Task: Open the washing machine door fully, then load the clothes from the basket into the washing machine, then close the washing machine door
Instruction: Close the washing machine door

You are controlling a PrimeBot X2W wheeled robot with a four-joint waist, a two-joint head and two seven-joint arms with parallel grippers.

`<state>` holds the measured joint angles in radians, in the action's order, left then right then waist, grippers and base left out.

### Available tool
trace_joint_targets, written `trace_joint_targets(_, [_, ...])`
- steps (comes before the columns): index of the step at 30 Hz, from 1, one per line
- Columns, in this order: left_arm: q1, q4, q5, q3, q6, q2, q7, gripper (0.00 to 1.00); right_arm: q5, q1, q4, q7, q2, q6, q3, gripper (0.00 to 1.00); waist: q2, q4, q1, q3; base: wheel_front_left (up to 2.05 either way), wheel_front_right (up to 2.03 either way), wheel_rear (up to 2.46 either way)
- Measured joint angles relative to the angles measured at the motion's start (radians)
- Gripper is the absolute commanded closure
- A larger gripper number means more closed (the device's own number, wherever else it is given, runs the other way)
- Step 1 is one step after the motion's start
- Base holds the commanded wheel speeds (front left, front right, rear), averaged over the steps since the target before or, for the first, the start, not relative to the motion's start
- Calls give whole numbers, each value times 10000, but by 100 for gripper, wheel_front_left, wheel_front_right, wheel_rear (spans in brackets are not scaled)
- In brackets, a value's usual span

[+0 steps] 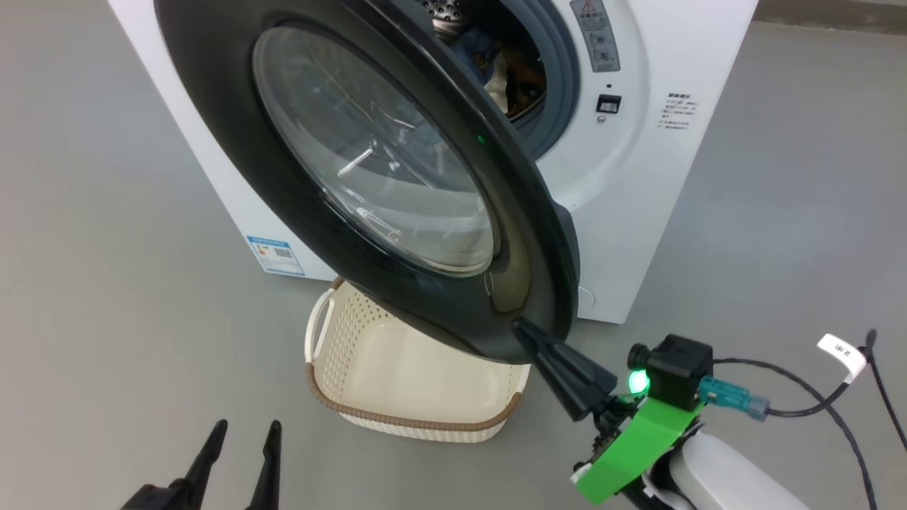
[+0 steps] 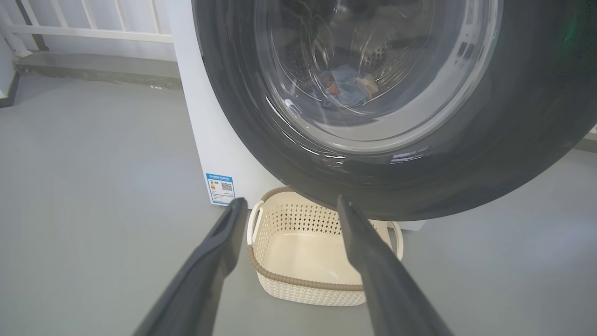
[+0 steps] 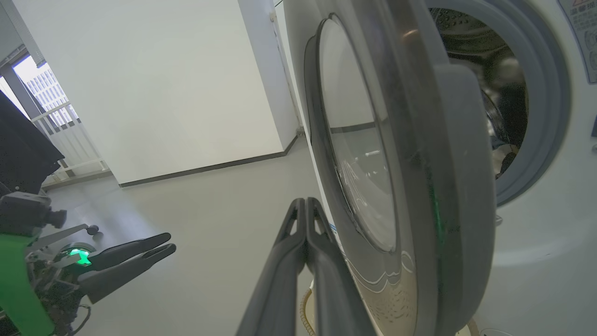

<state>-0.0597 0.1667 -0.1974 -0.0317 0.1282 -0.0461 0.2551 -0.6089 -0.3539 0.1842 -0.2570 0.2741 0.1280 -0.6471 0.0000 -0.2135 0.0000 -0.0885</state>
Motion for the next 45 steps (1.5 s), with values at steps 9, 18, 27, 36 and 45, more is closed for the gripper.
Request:
trace_joint_targets(9, [51, -12, -123, -130, 0, 12, 0, 0, 0, -215, 487, 0, -15, 0, 499, 100, 0, -180, 0, -314, 0, 0, 0])
trace_joint_targets(18, [452, -96, -328, -290, 0, 17, 0, 0, 96, -371, 568, 2, -79, 23, 1793, 100, 0, -347, 0, -712, 0, 0, 0])
trace_joint_targets(27, [916, -428, -711, -571, -19, 31, 2, 0, 347, -1097, 679, 2, 36, 23, 3066, 100, 0, -610, 1, -1319, 0, 0, 0])
trace_joint_targets(36, [1367, -623, -961, -1154, -247, 54, 0, 0, 564, -2314, 1085, 0, 102, 23, 4096, 100, 0, -942, 1, -1959, 0, 0, 0])
trace_joint_targets(45, [1723, -759, -1195, -1615, -364, 67, 0, 0, 663, -3391, 1463, -2, 359, 23, 4957, 100, 0, -1478, 0, -2455, 0, 0, 0])
